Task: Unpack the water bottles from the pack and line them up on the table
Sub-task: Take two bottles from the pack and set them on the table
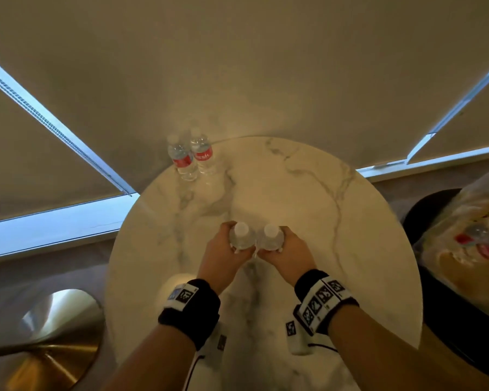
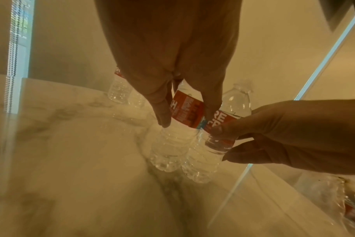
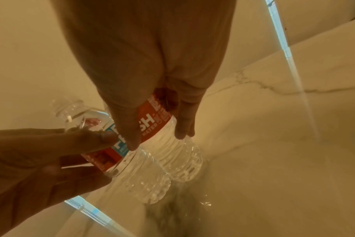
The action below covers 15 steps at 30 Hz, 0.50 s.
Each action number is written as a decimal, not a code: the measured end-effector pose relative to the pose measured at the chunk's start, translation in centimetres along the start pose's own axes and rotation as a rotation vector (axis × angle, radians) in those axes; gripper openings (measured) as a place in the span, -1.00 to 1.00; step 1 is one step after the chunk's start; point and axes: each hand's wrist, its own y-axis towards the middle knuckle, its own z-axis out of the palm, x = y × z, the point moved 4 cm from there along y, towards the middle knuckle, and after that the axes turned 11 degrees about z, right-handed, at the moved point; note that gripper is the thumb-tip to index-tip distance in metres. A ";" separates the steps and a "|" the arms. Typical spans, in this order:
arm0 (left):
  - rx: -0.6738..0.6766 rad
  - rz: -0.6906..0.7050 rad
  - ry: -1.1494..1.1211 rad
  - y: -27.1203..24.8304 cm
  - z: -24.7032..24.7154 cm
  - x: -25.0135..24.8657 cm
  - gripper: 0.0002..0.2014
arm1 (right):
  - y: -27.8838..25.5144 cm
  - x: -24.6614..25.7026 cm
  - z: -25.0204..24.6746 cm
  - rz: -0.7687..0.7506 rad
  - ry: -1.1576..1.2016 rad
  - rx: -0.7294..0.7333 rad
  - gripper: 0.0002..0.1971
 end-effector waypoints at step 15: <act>0.555 0.026 0.656 -9.3 11.9 -5.2 -0.73 | -6.3 -16.9 -19.1 0.205 -0.377 -0.263 -0.57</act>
